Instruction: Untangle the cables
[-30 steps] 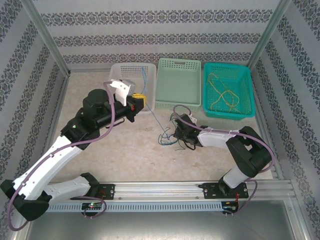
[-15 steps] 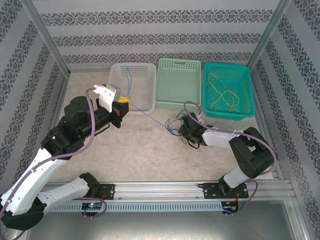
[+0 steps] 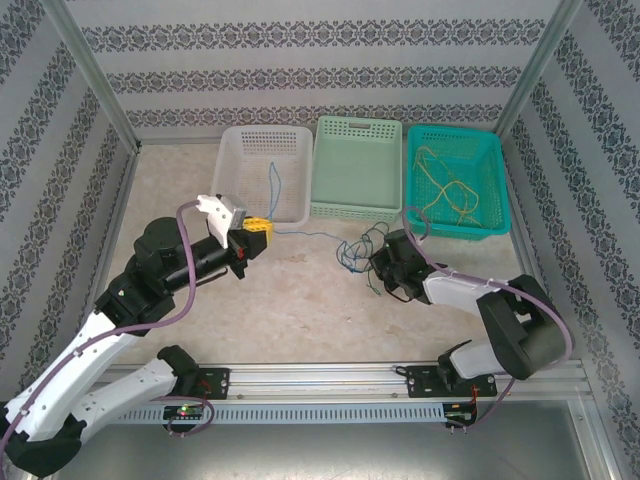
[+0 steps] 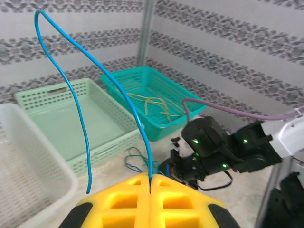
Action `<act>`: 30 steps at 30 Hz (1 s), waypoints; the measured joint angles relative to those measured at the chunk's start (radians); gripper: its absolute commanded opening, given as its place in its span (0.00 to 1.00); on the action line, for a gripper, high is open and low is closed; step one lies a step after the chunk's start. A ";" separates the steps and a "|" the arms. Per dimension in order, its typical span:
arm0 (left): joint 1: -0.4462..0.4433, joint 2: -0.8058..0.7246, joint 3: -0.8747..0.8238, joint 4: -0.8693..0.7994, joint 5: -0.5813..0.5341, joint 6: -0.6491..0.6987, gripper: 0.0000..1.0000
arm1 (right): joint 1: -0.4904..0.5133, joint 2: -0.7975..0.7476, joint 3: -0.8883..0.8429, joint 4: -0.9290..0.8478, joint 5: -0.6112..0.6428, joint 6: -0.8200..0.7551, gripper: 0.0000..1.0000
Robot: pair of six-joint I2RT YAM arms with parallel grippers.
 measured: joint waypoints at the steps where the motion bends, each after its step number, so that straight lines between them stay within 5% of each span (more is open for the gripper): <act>1: 0.000 0.003 -0.009 0.016 0.011 -0.012 0.01 | 0.003 -0.010 0.008 -0.010 0.003 0.000 0.01; 8: 0.000 0.114 -0.012 0.096 0.040 -0.045 0.03 | 0.157 -0.011 0.238 -0.193 0.144 -0.144 0.01; 16: 0.000 0.142 -0.030 0.126 0.089 -0.037 0.48 | 0.273 -0.019 0.252 -0.281 0.376 -0.269 0.10; 24: 0.000 0.140 -0.111 0.035 -0.127 -0.044 0.87 | 0.278 -0.087 0.182 -0.259 0.512 -0.370 0.21; 30: 0.001 0.222 -0.091 -0.020 -0.214 -0.064 0.94 | 0.282 -0.183 0.087 -0.119 0.537 -0.497 0.15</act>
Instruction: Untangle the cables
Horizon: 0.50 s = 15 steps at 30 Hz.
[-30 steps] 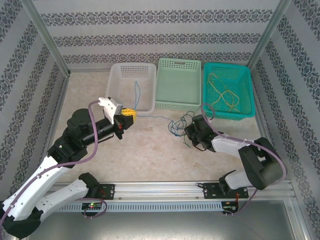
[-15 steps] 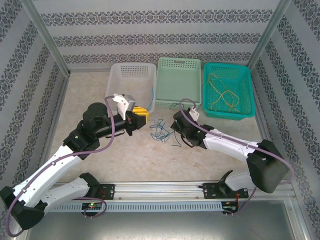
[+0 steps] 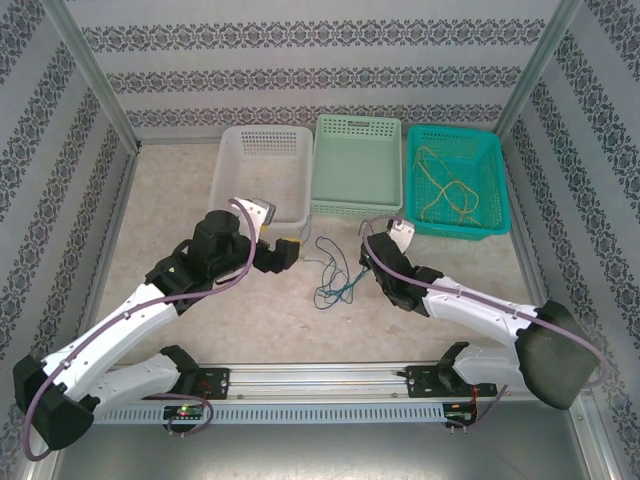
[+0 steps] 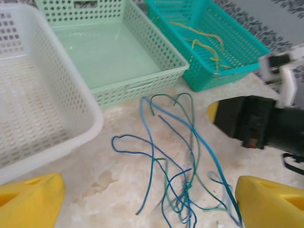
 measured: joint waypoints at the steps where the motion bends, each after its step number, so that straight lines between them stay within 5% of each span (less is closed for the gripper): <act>1: 0.000 0.008 0.002 -0.005 -0.018 -0.005 0.94 | -0.002 -0.013 -0.011 0.018 -0.001 -0.019 0.12; 5: 0.006 0.035 0.035 -0.034 -0.112 -0.023 0.93 | -0.036 -0.056 -0.032 0.044 -0.029 -0.055 0.13; 8: 0.007 0.031 0.045 -0.034 -0.143 -0.029 0.92 | -0.113 -0.060 -0.024 -0.002 -0.096 -0.051 0.36; 15: 0.010 -0.005 0.021 -0.035 -0.166 -0.044 0.91 | -0.300 0.114 0.041 -0.169 -0.319 -0.060 0.42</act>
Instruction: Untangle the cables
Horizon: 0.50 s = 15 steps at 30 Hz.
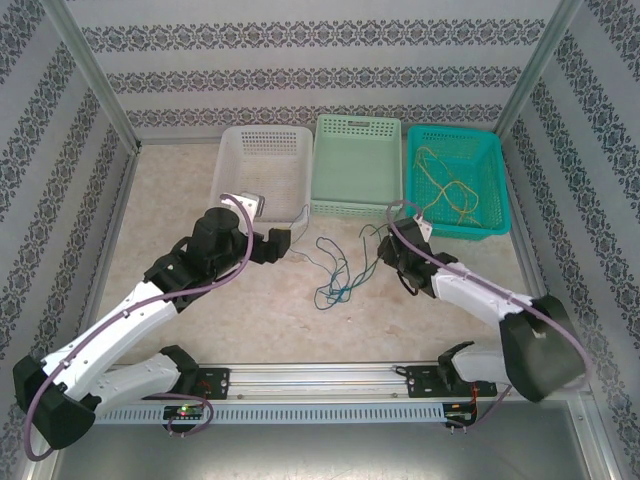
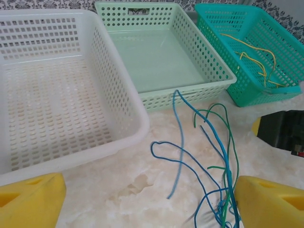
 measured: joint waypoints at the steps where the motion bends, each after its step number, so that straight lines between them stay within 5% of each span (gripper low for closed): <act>1: 0.000 -0.004 -0.004 -0.001 -0.003 -0.002 0.91 | -0.010 0.035 0.015 -0.018 -0.027 -0.003 0.42; 7: 0.002 -0.031 -0.013 -0.002 -0.015 -0.007 0.91 | -0.016 0.238 0.124 -0.047 -0.169 -0.028 0.41; 13: 0.002 -0.042 -0.013 -0.003 -0.019 -0.013 0.91 | -0.003 0.313 0.172 -0.070 -0.197 -0.043 0.00; 15: 0.002 -0.042 -0.013 -0.003 -0.022 -0.013 0.91 | -0.002 0.314 0.179 -0.070 -0.198 -0.039 0.00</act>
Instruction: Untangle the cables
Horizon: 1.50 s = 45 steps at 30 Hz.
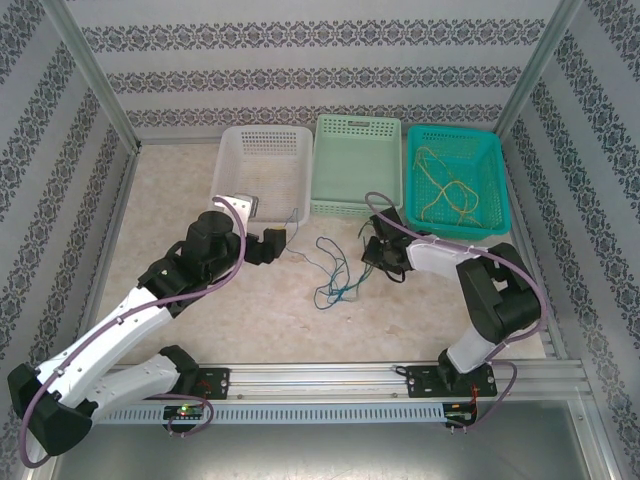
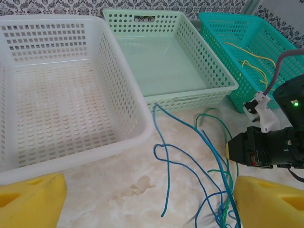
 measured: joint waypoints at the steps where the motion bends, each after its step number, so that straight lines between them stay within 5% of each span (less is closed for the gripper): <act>1: 0.000 0.000 0.000 0.000 0.000 0.000 0.91 | 0.008 -0.002 0.000 -0.002 0.007 0.000 0.00; 12: 0.043 0.068 -0.017 -0.016 -0.029 -0.035 0.84 | 0.168 -0.388 0.015 -0.132 0.384 -0.066 0.00; 18: 0.137 0.072 -0.035 -0.050 -0.052 -0.050 0.39 | 0.170 -0.494 0.093 -0.237 0.592 -0.200 0.00; 22: 0.235 0.054 -0.035 -0.079 -0.064 -0.047 0.25 | 0.162 -0.528 0.112 -0.284 0.667 -0.261 0.00; 24: 0.276 0.047 -0.035 -0.088 -0.063 -0.048 0.27 | 0.147 -0.549 0.112 -0.297 0.678 -0.275 0.00; 29: 0.307 0.047 -0.037 -0.100 -0.004 -0.050 0.52 | 0.116 -0.591 0.112 -0.288 0.628 -0.290 0.00; 36: 0.305 0.056 -0.038 -0.013 0.265 -0.036 0.73 | 0.139 -0.507 0.112 -0.176 0.418 -0.337 0.03; 45: 0.272 0.290 0.076 0.148 0.642 -0.005 0.64 | 0.122 -0.423 0.110 0.042 0.172 -0.362 0.03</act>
